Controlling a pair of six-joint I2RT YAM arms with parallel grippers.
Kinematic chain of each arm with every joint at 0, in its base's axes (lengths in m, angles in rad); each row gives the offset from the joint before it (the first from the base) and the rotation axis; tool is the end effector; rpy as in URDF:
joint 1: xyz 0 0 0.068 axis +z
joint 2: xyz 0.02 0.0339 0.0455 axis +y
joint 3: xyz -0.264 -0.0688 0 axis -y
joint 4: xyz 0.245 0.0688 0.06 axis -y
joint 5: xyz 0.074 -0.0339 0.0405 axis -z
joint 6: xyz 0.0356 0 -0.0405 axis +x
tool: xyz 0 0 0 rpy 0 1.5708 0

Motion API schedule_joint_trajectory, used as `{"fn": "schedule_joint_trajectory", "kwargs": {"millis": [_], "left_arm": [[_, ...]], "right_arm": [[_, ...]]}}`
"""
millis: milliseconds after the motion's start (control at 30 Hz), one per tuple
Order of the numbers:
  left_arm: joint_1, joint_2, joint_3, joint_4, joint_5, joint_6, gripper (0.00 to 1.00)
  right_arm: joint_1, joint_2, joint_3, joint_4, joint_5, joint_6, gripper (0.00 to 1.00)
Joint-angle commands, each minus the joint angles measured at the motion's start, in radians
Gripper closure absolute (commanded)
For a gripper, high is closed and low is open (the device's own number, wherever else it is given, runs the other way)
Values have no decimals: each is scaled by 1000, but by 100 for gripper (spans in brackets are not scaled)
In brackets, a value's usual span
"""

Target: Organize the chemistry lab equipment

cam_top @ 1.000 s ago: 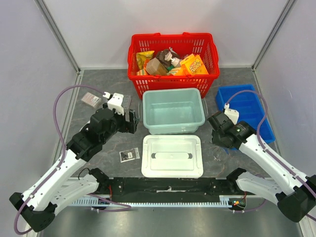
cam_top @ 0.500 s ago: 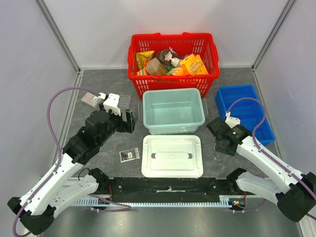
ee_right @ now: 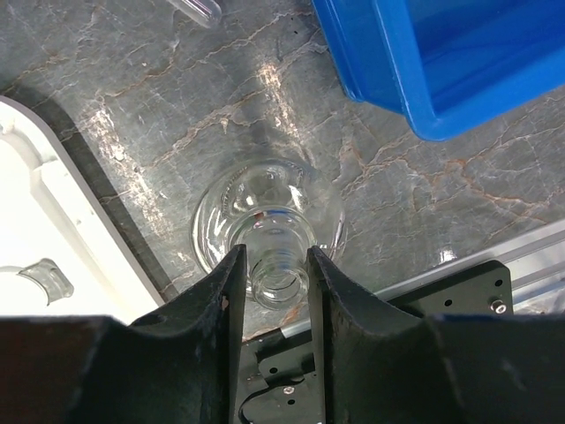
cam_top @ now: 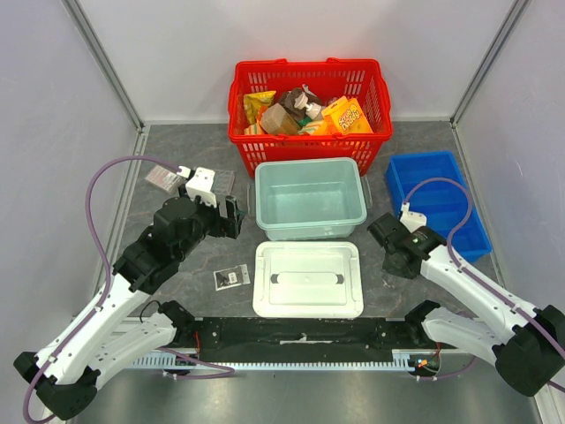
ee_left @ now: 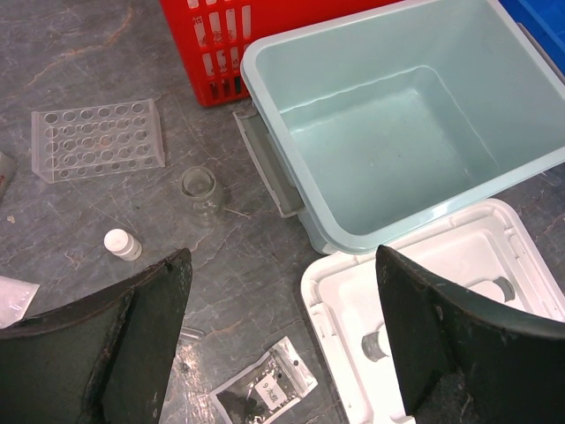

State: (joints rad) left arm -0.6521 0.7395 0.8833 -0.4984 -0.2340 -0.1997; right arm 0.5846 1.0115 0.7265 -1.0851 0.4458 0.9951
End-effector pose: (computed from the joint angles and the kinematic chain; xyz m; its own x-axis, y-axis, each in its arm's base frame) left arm 0.1327 -0.0910 0.3482 -0.3533 0.0270 -0.9351 0.3544 0.9289 -0.1071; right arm 0.1361 0.0717 0.2220 -0.8024 0.3765 -0.4629 0.4534 0.8891 -0.0628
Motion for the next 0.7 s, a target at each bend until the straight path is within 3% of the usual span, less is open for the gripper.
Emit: {"fn": "schedule_joint_trajectory", "kwargs": {"millis": [0, 200, 433, 667], "left_arm": [[-3, 0, -3, 43, -2, 29, 11], [-4, 1, -3, 44, 1, 29, 11], [-3, -2, -3, 44, 7, 29, 12], [-4, -14, -4, 44, 5, 28, 13]], "right_arm": [[-5, -11, 5, 21, 36, -3, 64], [-5, -47, 97, -47, 68, -26, 79], [-5, -56, 286, -137, 103, -85, 81], [-5, 13, 627, -92, 93, -304, 84]]}}
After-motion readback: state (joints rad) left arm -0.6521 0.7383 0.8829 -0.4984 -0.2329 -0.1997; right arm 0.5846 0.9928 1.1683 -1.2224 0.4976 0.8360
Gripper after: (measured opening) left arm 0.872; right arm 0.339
